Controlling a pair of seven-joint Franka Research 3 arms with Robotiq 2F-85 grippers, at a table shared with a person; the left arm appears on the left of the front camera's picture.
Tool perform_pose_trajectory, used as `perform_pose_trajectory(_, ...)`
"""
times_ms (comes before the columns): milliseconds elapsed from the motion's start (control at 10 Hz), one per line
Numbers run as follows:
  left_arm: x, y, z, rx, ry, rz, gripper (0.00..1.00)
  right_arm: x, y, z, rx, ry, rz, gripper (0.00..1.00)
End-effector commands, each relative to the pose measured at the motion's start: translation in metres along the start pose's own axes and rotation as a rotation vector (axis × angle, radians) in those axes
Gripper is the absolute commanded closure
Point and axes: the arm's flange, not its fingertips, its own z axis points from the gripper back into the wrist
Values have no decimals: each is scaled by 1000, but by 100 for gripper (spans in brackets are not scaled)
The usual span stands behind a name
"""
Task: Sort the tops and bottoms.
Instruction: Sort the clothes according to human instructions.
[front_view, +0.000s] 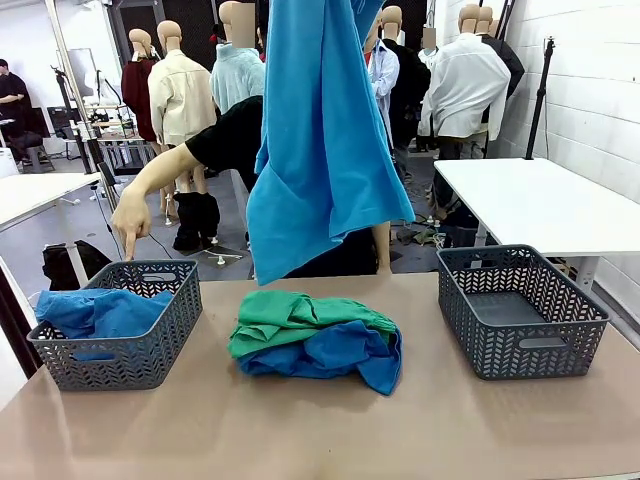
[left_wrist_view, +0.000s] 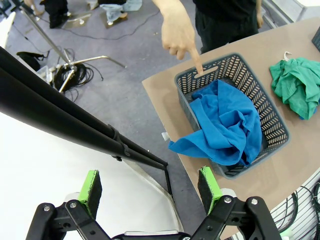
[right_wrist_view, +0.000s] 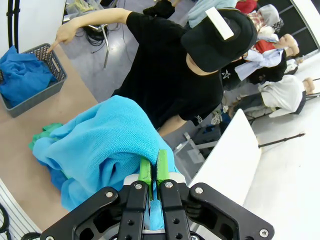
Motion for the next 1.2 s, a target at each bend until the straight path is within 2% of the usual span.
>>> perform_pose_trajectory(0,1,0,0,-5,7,2,0,0,0,0,0,0,0,100)
perform_pose_trajectory(100,1,0,0,-5,7,2,0,29,-8,-8,9,-25,56,100)
perform_pose_trajectory(300,1,0,0,-5,7,2,0,124,-16,-39,13,-119,192,100)
perform_pose_trajectory(500,1,0,0,-5,7,2,0,220,-4,-71,-38,-146,276,100)
perform_pose_trajectory(700,1,0,0,-5,7,2,0,305,14,-106,-9,-180,344,100)
perform_pose_trajectory(800,1,0,0,-5,7,2,0,345,23,-122,-39,-184,320,100)
perform_pose_trajectory(1000,1,0,0,-5,7,2,0,403,26,-136,-73,-349,164,100)
perform_pose_trajectory(1100,1,0,0,-5,7,2,0,433,37,-142,-141,-405,45,100)
